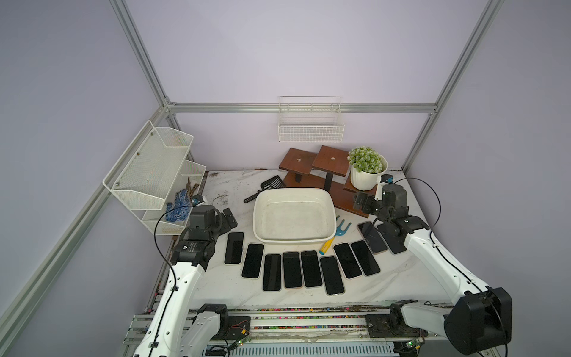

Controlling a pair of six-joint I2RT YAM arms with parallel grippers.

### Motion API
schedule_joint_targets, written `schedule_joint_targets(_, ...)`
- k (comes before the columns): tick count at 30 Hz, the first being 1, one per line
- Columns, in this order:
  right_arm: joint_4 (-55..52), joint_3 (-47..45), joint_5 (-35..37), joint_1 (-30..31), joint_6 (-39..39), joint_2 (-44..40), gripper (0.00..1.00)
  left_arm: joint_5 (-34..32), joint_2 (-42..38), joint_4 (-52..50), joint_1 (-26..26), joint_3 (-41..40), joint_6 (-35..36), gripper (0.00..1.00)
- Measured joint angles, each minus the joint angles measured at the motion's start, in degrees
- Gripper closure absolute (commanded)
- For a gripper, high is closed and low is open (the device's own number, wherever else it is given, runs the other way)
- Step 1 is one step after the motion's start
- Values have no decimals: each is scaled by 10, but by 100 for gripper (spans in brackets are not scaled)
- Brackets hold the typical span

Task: Take the phone out of the storage box
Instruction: Pick up the phone from the storage box.

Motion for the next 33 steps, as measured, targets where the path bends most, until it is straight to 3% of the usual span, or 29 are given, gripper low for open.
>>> schedule_joint_targets(8, 146, -140, 69, -51, -40, 38, 0, -37, -26, 114, 0, -105, 72, 0)
schedule_joint_targets(16, 344, -228, 94, -79, -68, 82, 0, -69, -7, 222, 0, -137, 150, 0)
schedule_joint_targets(22, 455, -253, 93, -83, -79, 113, 0, -74, 50, 331, 0, -188, 215, 0)
schedule_joint_targets(33, 548, -269, 91, -83, -87, 142, 0, -45, 255, 564, 9, -213, 231, 0)
